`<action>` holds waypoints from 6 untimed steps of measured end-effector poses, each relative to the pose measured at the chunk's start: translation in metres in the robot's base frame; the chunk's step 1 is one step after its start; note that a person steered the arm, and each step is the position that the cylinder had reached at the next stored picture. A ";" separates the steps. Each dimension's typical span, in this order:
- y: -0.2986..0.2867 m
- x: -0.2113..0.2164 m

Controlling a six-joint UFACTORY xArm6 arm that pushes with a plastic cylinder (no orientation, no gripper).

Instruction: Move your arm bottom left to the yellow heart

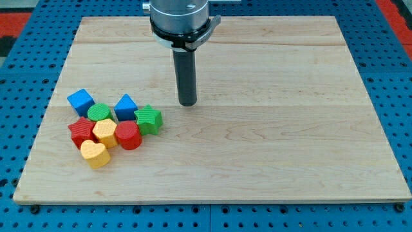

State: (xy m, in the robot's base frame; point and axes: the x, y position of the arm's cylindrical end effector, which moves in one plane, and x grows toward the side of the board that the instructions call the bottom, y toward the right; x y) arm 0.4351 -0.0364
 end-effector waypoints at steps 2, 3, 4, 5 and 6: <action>0.000 0.003; 0.004 0.008; 0.021 0.030; 0.017 0.077; -0.048 0.118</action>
